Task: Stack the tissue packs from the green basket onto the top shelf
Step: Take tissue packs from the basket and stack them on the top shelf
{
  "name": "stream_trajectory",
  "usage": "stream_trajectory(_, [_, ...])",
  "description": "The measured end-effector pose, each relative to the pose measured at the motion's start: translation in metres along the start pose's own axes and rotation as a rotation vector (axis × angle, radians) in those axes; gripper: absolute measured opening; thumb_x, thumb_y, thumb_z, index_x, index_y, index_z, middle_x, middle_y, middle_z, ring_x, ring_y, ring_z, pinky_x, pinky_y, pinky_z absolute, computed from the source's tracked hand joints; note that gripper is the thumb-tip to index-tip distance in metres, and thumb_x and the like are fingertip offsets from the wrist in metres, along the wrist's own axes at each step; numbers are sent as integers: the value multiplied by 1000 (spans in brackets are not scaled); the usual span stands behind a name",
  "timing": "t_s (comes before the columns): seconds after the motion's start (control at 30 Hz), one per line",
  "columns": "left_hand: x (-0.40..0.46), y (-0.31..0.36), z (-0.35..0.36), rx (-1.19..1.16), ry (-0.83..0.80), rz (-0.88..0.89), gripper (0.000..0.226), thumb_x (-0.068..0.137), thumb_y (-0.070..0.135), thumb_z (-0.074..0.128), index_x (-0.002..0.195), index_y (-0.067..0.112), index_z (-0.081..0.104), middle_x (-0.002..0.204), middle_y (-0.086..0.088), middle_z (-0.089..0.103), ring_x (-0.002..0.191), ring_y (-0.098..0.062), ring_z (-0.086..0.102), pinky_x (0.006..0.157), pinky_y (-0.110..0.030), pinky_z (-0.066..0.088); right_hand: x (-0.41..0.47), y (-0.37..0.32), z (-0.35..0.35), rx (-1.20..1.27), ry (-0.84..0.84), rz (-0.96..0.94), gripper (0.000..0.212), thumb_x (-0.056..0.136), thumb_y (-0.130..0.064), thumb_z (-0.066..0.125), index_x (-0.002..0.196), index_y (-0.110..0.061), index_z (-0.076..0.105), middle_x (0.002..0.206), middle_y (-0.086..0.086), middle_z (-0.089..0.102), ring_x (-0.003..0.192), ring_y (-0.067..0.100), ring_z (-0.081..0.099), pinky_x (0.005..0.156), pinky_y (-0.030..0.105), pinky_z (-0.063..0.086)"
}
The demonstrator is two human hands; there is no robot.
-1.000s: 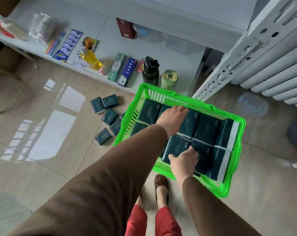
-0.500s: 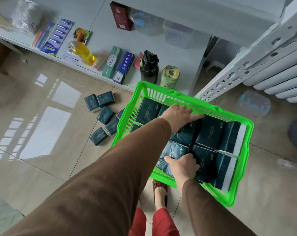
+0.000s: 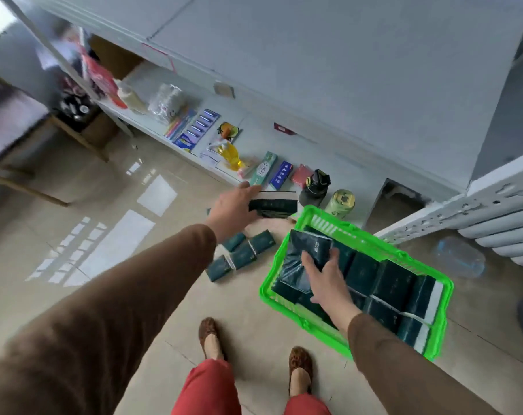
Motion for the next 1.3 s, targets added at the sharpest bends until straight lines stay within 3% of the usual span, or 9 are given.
stream_trajectory(0.07, [-9, -53, -57, -21, 56, -49, 48, 84, 24, 70, 130, 25, 57, 121, -4, 53, 101, -30, 61, 85, -43, 54, 2, -59, 32, -11, -54, -79, 58, 85, -60, 64, 129, -36, 35, 128, -5, 57, 114, 28, 58, 83, 53, 59])
stream_trajectory(0.2, [-11, -157, -175, -39, 177, -109, 48, 79, 23, 76, 126, 21, 64, 124, -6, 52, 103, -29, 60, 89, -39, 51, 11, -196, 106, -169, -29, -305, 53, 80, -36, 78, 116, -33, 39, 103, -16, 59, 101, 15, 60, 85, 29, 45])
stream_trajectory(0.37, [15, -252, -308, -69, 229, -88, 49, 79, 19, 75, 125, 15, 62, 120, -6, 61, 105, -29, 60, 88, -31, 46, 16, -345, 192, -245, 13, -421, 42, 78, -24, 76, 113, -22, 52, 108, 0, 66, 96, 22, 65, 85, 43, 54])
stream_trajectory(0.47, [35, -286, -374, -39, 245, -61, 45, 80, 21, 72, 123, 16, 59, 111, -8, 65, 98, -30, 62, 77, -29, 43, 19, -413, 218, -235, 61, -486, 43, 76, -23, 77, 112, -23, 53, 104, -3, 65, 92, 19, 64, 79, 38, 54])
stream_trajectory(0.6, [76, -309, -441, -1, 299, -17, 52, 81, 19, 69, 130, 17, 51, 125, -8, 61, 108, -29, 58, 85, -31, 44, 27, -488, 231, -171, 96, -613, 34, 75, -29, 77, 98, -38, 53, 95, -18, 66, 83, -1, 64, 61, 18, 45])
stream_trajectory(0.7, [118, -319, -472, 11, 295, 26, 58, 82, 12, 64, 137, 19, 48, 133, -7, 54, 117, -28, 54, 98, -35, 43, 44, -534, 229, -90, 135, -662, 32, 76, -36, 75, 99, -40, 54, 97, -19, 67, 85, -2, 65, 68, 22, 51])
stream_trajectory(0.83, [192, -324, -501, 49, 305, 102, 46, 83, 7, 63, 127, 13, 57, 121, -7, 52, 110, -29, 53, 91, -30, 40, 91, -583, 217, -11, 210, -684, 45, 78, -27, 79, 112, -29, 49, 103, -15, 61, 94, 4, 61, 71, 22, 48])
stream_trajectory(1.17, [462, -317, -552, 112, 295, 151, 46, 82, 38, 75, 119, 16, 58, 117, -3, 50, 94, -25, 51, 77, -37, 41, 282, -714, 177, 4, 362, -620, 48, 76, -28, 80, 113, -28, 50, 105, -6, 62, 93, 11, 61, 69, 26, 48])
stream_trajectory(1.3, [546, -303, -570, 141, 289, 243, 46, 85, 25, 73, 126, 15, 56, 126, -6, 51, 110, -32, 55, 92, -42, 47, 345, -760, 163, -6, 406, -604, 50, 76, -30, 81, 113, -34, 47, 102, -14, 57, 95, 7, 58, 70, 23, 44])
Point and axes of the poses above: each hand's wrist, its own x-axis towards the middle knuckle, its own z-axis out of the palm, y = z × x, the point moved 8 cm from there along x, towards the middle knuckle
